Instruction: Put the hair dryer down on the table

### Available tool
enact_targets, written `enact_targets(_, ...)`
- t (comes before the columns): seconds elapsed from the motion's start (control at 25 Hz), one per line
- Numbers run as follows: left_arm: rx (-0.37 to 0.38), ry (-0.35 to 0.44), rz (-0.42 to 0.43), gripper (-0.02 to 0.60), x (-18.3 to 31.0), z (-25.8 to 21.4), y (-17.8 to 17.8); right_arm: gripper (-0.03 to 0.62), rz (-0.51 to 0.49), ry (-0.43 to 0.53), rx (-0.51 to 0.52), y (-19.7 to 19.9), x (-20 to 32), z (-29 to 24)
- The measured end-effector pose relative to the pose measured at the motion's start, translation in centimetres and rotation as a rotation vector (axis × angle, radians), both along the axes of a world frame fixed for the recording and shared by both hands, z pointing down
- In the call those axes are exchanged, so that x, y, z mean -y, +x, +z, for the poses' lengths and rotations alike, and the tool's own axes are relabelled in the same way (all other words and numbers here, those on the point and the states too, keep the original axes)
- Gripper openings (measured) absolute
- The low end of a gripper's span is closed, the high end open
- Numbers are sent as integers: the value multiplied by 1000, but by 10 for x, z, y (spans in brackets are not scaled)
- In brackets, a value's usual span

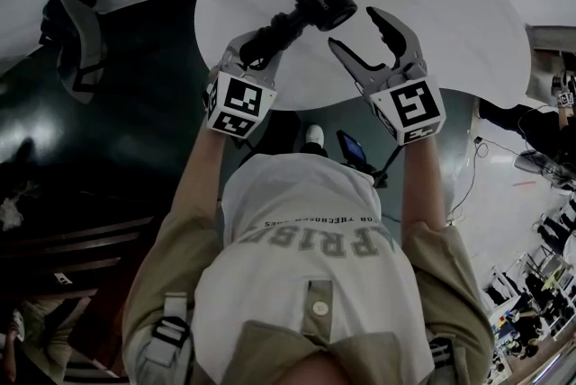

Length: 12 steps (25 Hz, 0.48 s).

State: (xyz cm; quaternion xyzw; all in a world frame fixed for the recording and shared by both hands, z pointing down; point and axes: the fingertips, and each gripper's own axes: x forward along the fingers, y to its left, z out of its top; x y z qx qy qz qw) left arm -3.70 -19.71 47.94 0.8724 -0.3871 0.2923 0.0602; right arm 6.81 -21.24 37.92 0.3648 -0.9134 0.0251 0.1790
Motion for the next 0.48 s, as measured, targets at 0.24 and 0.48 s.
enact_targets(0.24, 16, -28, 12, 86, -3, 10, 4, 337, -7, -14, -24, -9, 3, 6)
enact_targets(0.48, 37, -53, 15, 87, -4, 18, 6, 339, -8, -30, -50, -14, 5, 14)
